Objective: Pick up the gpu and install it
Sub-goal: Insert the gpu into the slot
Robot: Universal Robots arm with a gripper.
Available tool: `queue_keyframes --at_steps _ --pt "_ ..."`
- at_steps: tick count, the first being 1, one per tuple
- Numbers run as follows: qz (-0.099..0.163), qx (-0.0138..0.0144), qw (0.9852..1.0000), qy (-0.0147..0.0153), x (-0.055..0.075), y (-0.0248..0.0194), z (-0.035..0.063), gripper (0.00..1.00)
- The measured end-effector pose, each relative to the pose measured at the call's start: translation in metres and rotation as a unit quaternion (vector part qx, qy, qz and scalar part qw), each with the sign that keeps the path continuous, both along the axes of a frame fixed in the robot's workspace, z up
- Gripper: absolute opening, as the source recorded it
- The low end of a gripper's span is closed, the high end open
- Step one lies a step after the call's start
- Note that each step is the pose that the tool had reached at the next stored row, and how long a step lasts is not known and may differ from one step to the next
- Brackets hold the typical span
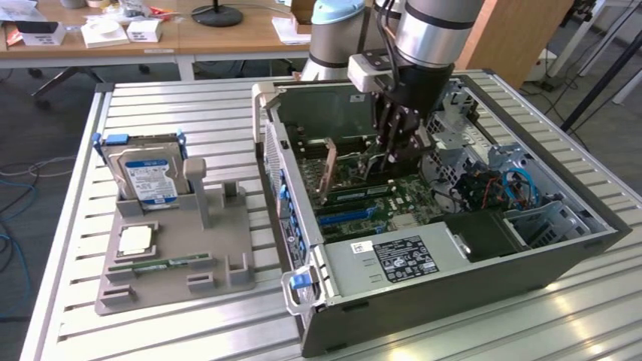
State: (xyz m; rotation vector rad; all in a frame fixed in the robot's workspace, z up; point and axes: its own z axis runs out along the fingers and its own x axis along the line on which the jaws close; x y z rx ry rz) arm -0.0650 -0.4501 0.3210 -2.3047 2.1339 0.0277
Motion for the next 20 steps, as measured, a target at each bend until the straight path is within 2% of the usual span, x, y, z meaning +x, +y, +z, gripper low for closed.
queue_keyframes --at_steps 4,8,11,20 --pt "0.001 0.0001 1.0 -0.0002 -0.0001 0.0001 -0.0004 0.26" --pt "0.001 0.0 1.0 -0.0019 -0.0017 0.0002 -0.001 0.26" --pt "0.002 0.0001 1.0 -0.0064 -0.0031 0.0006 -0.0017 0.26" --pt "0.001 0.0 0.9999 -0.0105 -0.0055 0.001 -0.0025 0.26"
